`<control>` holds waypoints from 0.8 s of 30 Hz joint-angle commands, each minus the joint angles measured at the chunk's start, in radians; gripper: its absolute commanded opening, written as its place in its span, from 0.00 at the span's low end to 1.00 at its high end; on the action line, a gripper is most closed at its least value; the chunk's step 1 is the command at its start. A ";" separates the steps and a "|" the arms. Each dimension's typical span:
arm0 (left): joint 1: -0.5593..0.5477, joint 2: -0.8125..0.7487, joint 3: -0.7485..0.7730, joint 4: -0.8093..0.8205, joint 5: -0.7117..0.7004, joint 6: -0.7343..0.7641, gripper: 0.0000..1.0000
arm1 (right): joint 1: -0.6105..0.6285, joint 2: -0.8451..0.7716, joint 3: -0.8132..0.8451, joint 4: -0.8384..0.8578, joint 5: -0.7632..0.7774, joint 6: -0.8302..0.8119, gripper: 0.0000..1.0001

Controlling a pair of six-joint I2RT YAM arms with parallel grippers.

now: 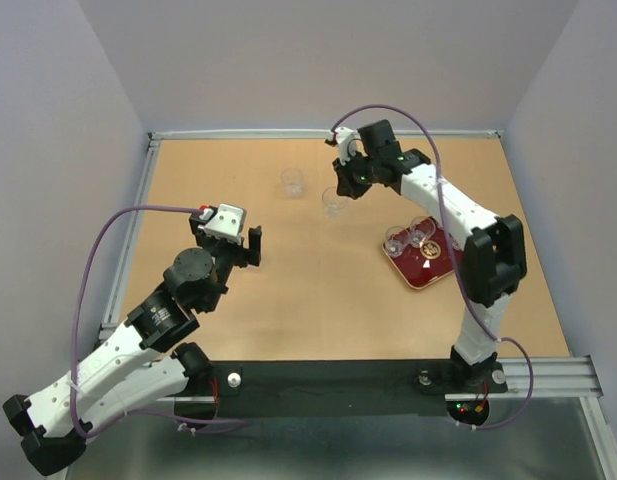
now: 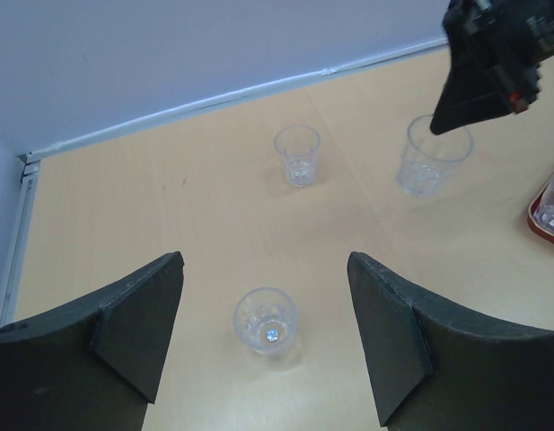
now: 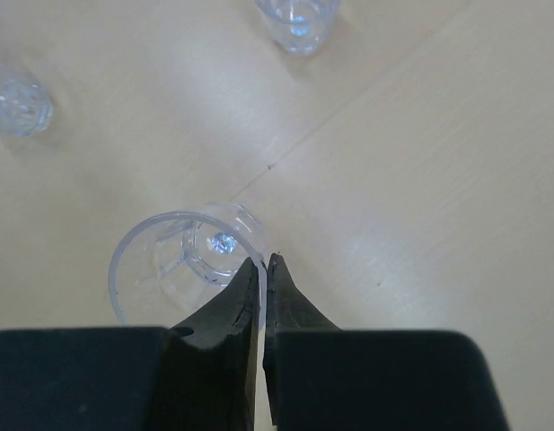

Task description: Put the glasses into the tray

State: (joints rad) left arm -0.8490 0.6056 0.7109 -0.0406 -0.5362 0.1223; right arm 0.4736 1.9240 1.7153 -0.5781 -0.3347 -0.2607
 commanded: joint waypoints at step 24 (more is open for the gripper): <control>0.016 0.006 -0.016 0.067 0.018 0.002 0.85 | -0.651 -0.973 -0.713 -0.009 -0.149 -0.080 0.00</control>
State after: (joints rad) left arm -0.8356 0.6151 0.7109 -0.0319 -0.5240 0.1219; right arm -0.1242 1.0008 1.0458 -0.6041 -0.5167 -0.3820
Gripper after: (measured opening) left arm 0.848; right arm 0.049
